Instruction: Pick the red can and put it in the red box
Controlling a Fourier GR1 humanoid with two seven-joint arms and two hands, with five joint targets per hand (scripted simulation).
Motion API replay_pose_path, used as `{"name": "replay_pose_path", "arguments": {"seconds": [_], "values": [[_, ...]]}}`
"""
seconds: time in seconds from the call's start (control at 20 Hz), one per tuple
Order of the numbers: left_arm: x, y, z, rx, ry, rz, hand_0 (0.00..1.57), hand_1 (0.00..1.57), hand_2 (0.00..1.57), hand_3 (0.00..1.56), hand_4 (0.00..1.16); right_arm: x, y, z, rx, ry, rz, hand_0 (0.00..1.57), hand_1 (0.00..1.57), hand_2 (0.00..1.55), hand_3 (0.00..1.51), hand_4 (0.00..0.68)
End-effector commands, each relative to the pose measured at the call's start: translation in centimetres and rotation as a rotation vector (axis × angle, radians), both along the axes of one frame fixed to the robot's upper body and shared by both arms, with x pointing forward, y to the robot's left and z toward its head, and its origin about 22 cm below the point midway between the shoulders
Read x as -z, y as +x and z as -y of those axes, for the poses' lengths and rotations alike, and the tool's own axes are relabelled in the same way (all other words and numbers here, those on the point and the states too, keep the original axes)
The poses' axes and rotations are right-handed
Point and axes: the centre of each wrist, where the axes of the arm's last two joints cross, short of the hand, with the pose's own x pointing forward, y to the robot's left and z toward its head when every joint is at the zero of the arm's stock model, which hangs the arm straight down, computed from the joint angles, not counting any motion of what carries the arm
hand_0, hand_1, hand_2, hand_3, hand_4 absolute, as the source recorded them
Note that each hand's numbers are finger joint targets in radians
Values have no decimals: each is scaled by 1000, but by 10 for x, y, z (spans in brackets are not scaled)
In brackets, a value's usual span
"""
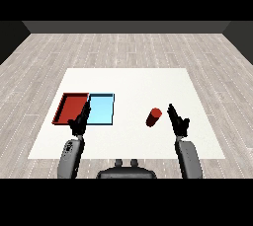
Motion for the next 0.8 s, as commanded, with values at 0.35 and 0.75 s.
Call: {"name": "replay_pose_path", "arguments": {"seconds": [0.35, 0.75], "values": [[-20, -2, -11, -47, -8, 327, 0, 0, 0, 0, 0, -11, -12, 32, -74, 150, 286, 0, 0, 0, 0, 0], [-7, 2, -25, -47, -46, 376, 0, 0, 0, 0, 0, -3, -24, 76, -98, 151, 338, 0, 0, 0, 0, 0]]}}
